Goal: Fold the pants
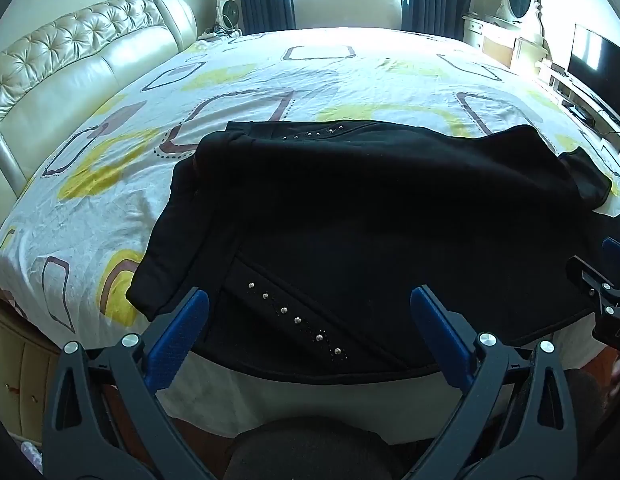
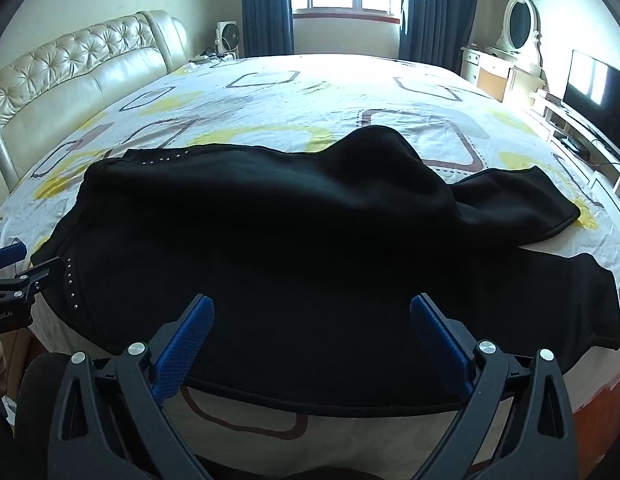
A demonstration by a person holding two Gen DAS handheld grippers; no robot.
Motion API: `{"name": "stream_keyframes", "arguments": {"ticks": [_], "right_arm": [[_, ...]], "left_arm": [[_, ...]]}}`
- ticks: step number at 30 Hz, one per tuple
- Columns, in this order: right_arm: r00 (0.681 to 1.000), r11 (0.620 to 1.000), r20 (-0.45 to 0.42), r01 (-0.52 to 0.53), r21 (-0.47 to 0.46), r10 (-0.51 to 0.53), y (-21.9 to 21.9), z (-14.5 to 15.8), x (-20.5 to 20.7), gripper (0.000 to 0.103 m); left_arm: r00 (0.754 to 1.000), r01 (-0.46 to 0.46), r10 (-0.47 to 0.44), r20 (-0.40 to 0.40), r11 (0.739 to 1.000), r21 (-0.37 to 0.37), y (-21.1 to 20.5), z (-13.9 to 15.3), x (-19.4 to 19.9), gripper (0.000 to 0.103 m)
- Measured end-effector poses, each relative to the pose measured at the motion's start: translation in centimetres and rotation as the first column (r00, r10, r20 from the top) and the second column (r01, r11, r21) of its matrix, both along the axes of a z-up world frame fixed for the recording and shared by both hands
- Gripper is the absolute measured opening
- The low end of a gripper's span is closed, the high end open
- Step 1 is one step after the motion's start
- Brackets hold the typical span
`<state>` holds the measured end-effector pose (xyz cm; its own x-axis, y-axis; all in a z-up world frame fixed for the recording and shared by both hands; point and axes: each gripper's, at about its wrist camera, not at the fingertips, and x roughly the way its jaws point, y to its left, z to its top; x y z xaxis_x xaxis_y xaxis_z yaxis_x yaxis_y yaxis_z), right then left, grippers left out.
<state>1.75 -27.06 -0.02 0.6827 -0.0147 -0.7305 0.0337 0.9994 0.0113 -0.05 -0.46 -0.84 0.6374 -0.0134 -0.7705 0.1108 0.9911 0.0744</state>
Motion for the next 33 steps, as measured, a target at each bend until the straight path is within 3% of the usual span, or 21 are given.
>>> {"name": "stream_keyframes", "arguments": {"ticks": [33], "right_arm": [[0.999, 1.000, -0.032, -0.008, 0.014, 0.008, 0.47, -0.77, -0.19, 0.098]], "left_arm": [[1.000, -0.007, 0.006, -0.026, 1.000, -0.005, -0.23, -0.45, -0.07, 0.101]]}}
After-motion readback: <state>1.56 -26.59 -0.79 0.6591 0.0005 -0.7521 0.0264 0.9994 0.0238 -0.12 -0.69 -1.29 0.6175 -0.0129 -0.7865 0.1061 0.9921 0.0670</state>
